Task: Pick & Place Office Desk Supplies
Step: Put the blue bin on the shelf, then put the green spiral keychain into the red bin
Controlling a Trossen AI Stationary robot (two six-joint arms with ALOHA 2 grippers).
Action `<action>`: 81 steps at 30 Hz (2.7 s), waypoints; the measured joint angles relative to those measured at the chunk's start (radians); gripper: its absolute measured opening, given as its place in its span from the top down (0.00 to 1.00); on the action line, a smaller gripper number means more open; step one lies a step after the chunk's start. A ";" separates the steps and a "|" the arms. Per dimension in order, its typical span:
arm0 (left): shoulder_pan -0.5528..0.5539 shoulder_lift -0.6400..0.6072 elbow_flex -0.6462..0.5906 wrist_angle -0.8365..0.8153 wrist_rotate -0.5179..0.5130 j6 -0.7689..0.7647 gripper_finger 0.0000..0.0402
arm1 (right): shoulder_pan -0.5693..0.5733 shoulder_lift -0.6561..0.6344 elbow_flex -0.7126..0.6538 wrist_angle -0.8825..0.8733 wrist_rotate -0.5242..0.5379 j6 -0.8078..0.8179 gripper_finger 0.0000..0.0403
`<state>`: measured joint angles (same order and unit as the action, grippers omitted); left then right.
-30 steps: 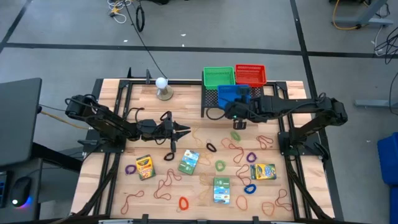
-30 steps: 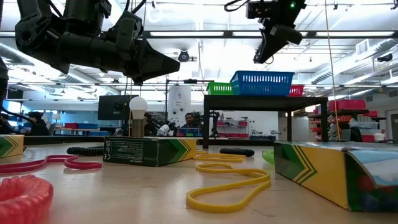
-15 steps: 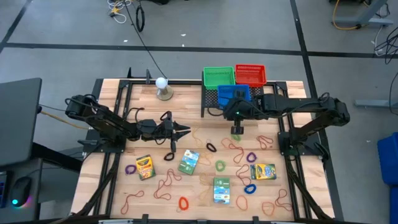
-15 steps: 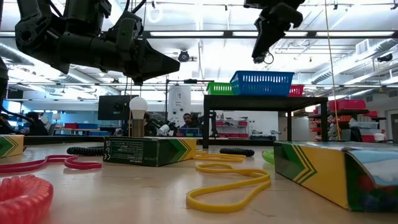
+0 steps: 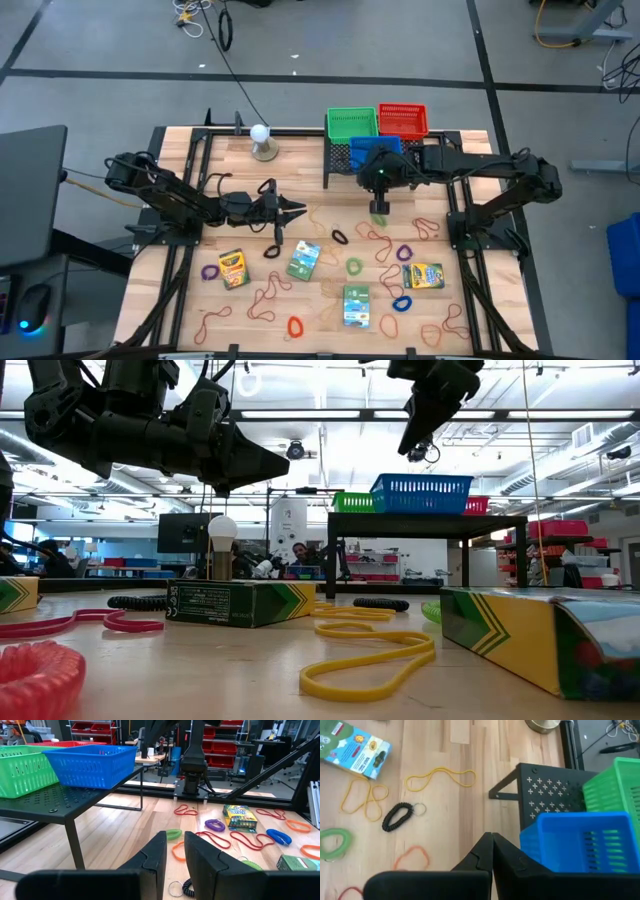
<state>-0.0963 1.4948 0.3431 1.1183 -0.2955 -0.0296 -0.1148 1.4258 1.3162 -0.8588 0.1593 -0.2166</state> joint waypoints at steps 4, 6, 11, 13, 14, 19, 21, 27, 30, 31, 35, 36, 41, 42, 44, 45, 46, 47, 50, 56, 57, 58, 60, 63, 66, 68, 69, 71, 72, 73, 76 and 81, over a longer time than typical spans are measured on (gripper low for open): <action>0.000 0.000 0.000 0.000 0.000 0.000 0.82 | -0.014 0.003 -0.044 0.014 -0.038 0.001 0.99; 0.000 0.000 0.000 0.000 0.000 0.000 0.82 | -0.010 -0.005 -0.044 0.005 -0.023 0.010 0.99; 0.000 0.000 0.000 0.000 0.000 0.000 0.82 | -0.021 -0.030 -0.042 -0.018 -0.022 0.017 0.99; 0.000 0.000 0.000 0.000 0.000 0.000 0.82 | -0.037 -0.028 -0.042 -0.033 -0.021 0.017 0.99; 0.000 0.000 0.000 0.000 0.000 0.000 0.82 | -0.046 -0.028 -0.042 -0.032 -0.020 0.015 0.98; 0.000 0.000 0.000 0.000 0.000 0.000 0.82 | -0.095 -0.028 -0.042 -0.025 -0.005 0.010 0.98; 0.000 0.000 0.000 0.000 0.000 0.000 0.82 | -0.112 -0.026 -0.042 -0.024 -0.005 0.010 0.98; 0.000 0.000 0.000 0.000 0.000 0.000 0.82 | -0.145 -0.024 -0.042 -0.017 -0.004 0.011 0.98; 0.000 0.000 0.000 0.000 0.000 0.000 0.82 | -0.156 -0.024 -0.042 -0.003 -0.004 0.013 0.98; 0.000 0.000 0.000 0.000 0.000 0.000 0.82 | -0.160 -0.024 -0.042 0.004 -0.004 0.015 0.98; 0.000 0.000 0.000 0.000 0.000 0.000 0.82 | -0.157 -0.026 -0.042 0.037 -0.004 0.016 0.98; 0.000 0.000 0.000 0.000 0.000 0.000 0.82 | -0.153 -0.027 -0.042 0.036 -0.005 0.015 0.98; 0.000 0.000 0.000 0.000 0.000 0.000 0.82 | -0.145 -0.014 -0.042 0.038 -0.073 0.016 0.98; 0.000 0.000 0.000 0.000 0.000 0.000 0.82 | -0.145 -0.006 -0.042 0.036 -0.081 0.013 0.98; 0.000 0.000 0.000 0.000 0.000 0.000 0.82 | -0.147 0.012 -0.042 0.035 -0.079 0.004 0.98; 0.000 0.000 0.000 0.000 0.000 0.000 0.82 | -0.149 0.019 -0.042 0.037 -0.078 -0.001 0.98; 0.000 0.000 0.000 0.000 0.000 0.000 0.82 | -0.153 0.027 -0.042 0.037 -0.078 -0.006 0.98; 0.000 0.000 0.000 0.000 0.000 0.000 0.82 | -0.154 0.034 -0.042 0.041 -0.077 -0.009 0.98; 0.000 0.000 0.000 0.000 0.000 0.000 0.82 | -0.159 0.042 -0.042 0.063 -0.062 -0.014 0.98; 0.000 0.000 0.000 0.000 0.000 0.000 0.82 | -0.147 0.034 -0.042 0.067 -0.044 -0.003 0.98; 0.000 0.000 0.000 0.000 0.000 0.000 0.82 | -0.138 0.029 -0.042 0.057 -0.044 0.001 0.98; 0.000 0.000 0.000 0.000 0.000 0.000 0.82 | -0.125 0.022 -0.042 0.047 -0.044 0.002 0.98; 0.000 0.000 0.000 0.000 0.000 0.000 0.82 | -0.096 0.007 -0.042 0.018 -0.044 0.010 0.98; 0.000 0.000 0.000 0.000 0.000 0.000 0.82 | -0.057 -0.027 -0.095 0.035 -0.052 0.041 0.98; 0.000 0.000 0.000 0.000 0.000 0.000 0.82 | -0.017 -0.076 -0.210 0.127 -0.063 0.088 0.98; 0.000 0.000 0.000 0.000 0.000 0.000 0.82 | 0.021 -0.115 -0.289 0.192 -0.061 0.141 0.98; 0.000 0.000 0.000 0.000 0.000 0.000 0.82 | 0.044 -0.136 -0.329 0.228 -0.059 0.175 0.98; 0.000 0.000 0.000 0.001 0.000 0.000 0.82 | 0.099 -0.176 -0.402 0.293 -0.040 0.239 0.98; 0.000 0.000 0.000 0.000 0.000 0.000 0.82 | 0.127 -0.194 -0.437 0.323 -0.026 0.271 0.98; 0.000 0.000 0.000 0.000 0.000 0.000 0.82 | 0.154 -0.210 -0.467 0.352 -0.011 0.305 0.98; 0.000 0.000 0.000 0.000 0.000 0.000 0.82 | 0.240 -0.245 -0.560 0.469 0.052 0.408 0.98; 0.000 0.000 0.000 0.000 0.000 0.000 0.82 | 0.371 -0.250 -0.722 0.740 0.163 0.543 0.98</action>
<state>-0.0967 1.4948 0.3431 1.1187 -0.2951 -0.0296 0.2563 1.1761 0.5946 -0.1188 0.3222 0.3261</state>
